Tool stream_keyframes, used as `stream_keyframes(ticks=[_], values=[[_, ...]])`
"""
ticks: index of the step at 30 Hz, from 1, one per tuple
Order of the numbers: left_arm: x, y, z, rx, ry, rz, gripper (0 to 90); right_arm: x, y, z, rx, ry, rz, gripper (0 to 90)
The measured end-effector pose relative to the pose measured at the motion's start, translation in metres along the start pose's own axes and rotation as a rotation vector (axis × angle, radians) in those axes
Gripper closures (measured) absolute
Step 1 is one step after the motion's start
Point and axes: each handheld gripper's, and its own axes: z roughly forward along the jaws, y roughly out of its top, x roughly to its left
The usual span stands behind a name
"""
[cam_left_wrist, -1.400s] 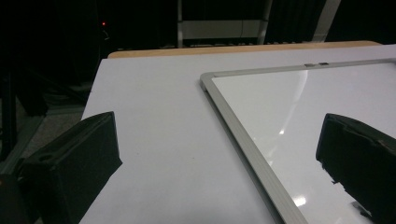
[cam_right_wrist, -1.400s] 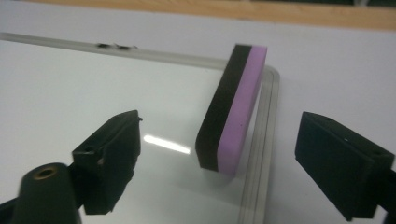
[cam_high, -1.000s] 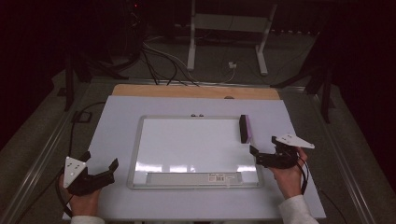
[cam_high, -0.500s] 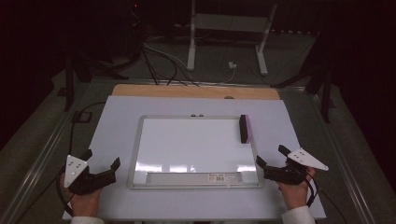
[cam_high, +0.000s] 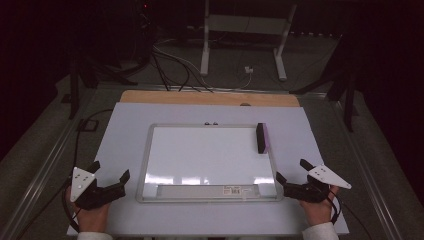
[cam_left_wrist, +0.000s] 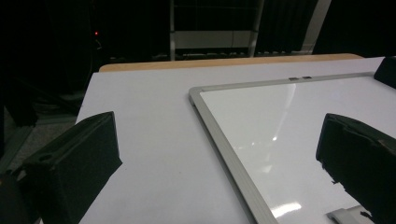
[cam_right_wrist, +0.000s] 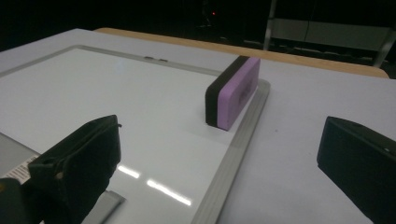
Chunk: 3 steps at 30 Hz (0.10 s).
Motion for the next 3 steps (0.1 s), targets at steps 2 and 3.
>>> stream_keyframes(ticks=[2, 3], values=[[0.0000, -0.0001, -0.0002, 0.000, 0.000, -0.002, 0.4, 0.0010, 0.0001, 0.0007, 0.007, -0.002, -0.005, 0.0], [0.0001, -0.0002, -0.0002, 0.001, 0.000, -0.002, 0.4, 0.0010, -0.0002, 0.0015, 0.013, -0.005, -0.008, 0.0]])
